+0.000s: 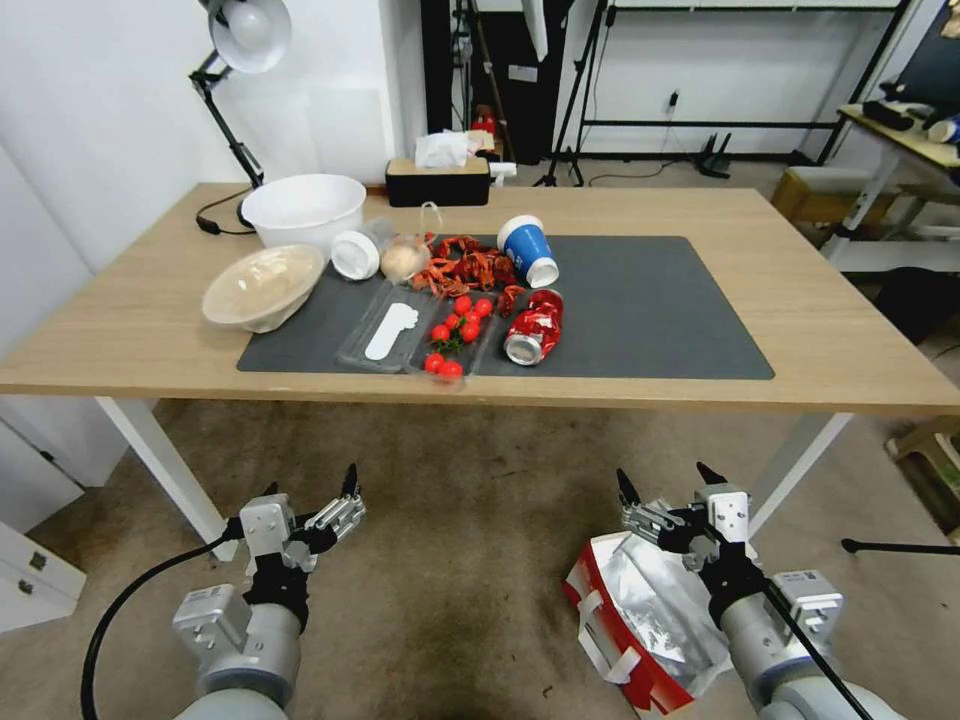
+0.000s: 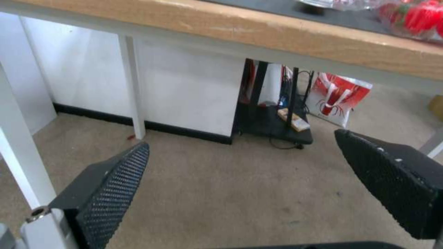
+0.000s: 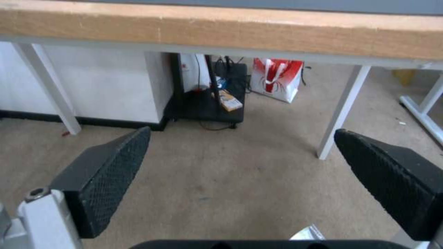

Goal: Pick up the food delivery bag from the floor and place it on the table.

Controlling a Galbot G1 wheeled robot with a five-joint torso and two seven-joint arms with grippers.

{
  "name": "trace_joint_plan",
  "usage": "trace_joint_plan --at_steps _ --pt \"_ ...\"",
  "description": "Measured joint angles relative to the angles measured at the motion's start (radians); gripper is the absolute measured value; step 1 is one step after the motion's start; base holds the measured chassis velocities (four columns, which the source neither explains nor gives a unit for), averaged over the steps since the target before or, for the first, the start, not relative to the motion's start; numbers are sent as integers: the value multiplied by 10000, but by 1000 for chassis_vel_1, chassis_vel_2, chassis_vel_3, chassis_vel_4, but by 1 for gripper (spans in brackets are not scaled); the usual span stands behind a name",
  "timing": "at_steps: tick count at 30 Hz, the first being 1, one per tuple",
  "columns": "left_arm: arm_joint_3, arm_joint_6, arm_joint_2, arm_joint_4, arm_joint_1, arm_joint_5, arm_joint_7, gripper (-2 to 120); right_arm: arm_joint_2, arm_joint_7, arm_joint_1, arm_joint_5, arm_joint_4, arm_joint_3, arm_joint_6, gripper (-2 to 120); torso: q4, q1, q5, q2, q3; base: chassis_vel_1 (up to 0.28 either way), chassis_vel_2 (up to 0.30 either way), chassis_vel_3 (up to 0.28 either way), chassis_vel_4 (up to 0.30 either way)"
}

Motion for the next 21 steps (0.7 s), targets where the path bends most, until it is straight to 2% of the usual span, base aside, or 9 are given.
trace_joint_plan --at_steps 21 --pt "-48 37 193 107 2 141 29 100 -21 -25 21 26 -84 -1 -21 100 0 -397 0 -977 -578 0 0 0 0"
